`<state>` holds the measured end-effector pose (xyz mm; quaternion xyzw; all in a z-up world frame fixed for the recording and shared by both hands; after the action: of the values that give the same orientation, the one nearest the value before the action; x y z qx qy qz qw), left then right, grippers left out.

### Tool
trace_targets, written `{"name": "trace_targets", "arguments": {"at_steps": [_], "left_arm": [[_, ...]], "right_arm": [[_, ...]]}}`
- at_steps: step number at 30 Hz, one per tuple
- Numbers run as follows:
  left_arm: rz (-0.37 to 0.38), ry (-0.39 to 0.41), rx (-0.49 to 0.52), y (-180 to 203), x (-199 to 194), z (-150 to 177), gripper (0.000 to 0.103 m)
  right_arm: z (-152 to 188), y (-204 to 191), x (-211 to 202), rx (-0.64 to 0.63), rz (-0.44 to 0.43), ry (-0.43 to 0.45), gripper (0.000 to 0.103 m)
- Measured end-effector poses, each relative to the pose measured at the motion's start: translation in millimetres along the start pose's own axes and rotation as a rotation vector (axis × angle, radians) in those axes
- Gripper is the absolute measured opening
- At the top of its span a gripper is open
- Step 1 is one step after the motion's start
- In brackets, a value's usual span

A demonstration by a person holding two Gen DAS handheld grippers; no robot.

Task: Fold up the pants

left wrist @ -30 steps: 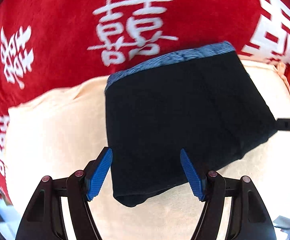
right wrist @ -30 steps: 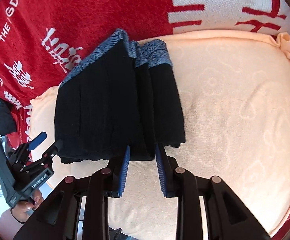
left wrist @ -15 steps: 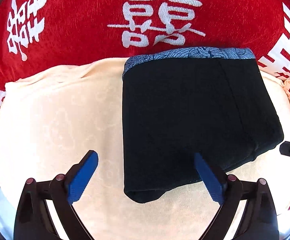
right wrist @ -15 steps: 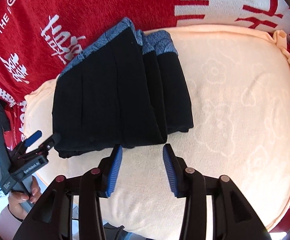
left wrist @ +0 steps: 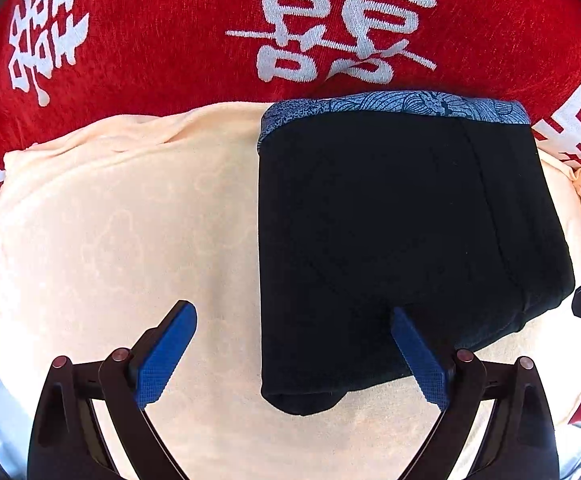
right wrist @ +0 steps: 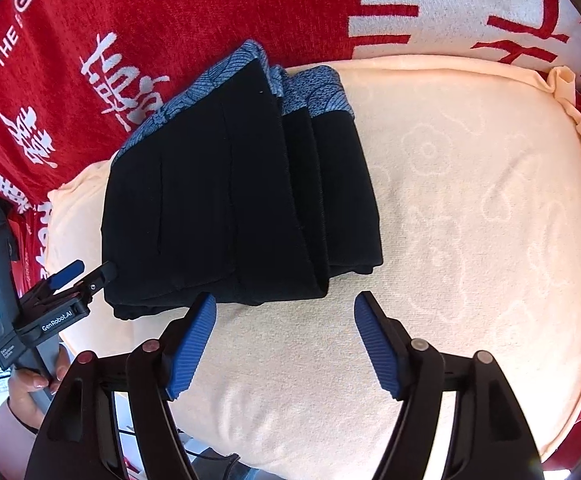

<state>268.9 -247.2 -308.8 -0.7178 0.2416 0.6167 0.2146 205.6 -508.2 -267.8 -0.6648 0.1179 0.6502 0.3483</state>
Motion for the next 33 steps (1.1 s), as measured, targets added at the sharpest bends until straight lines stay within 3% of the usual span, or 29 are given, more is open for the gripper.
{"name": "trace_targets", "arguments": {"at_steps": [8,13,17,21,29,33], "left_arm": [[0.018,-0.002,0.001,-1.8,8.7,-12.4,0.098],[0.089,-0.009,-0.019,-5.8,19.2,-15.9,0.098],[0.193,-0.013,-0.100,-14.7,28.0,-15.1,0.098],[0.221,-0.008,-0.142,-24.4,32.5,-15.3,0.098],[0.250,0.014,-0.133,-43.6,36.7,-35.8,0.098],[0.322,0.009,-0.143,-51.1,46.9,-47.4,0.098]], "right_arm": [[-6.8,6.4,4.4,0.014,-0.020,-0.007,0.076],[-11.2,7.5,4.2,-0.008,-0.043,0.003,0.080],[-14.2,9.3,4.9,-0.022,-0.056,0.005,0.081],[-16.4,18.2,9.2,-0.008,-0.057,-0.013,0.081],[-33.5,32.4,9.1,0.073,-0.184,-0.009,0.082],[-45.2,34.6,15.1,0.091,-0.237,-0.033,0.082]]}}
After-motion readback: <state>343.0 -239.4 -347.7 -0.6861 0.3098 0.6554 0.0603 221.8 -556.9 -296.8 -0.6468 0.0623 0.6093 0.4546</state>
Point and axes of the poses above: each gripper's, at about its wrist camera, not at the fingertips, and x roughly the way its jaws point, y to its right, z to its underside, the point moved 6 cm from there along x, roughly the way its jaws point, and after that the axes turned 15 degrees about x, right-handed, at the moved point
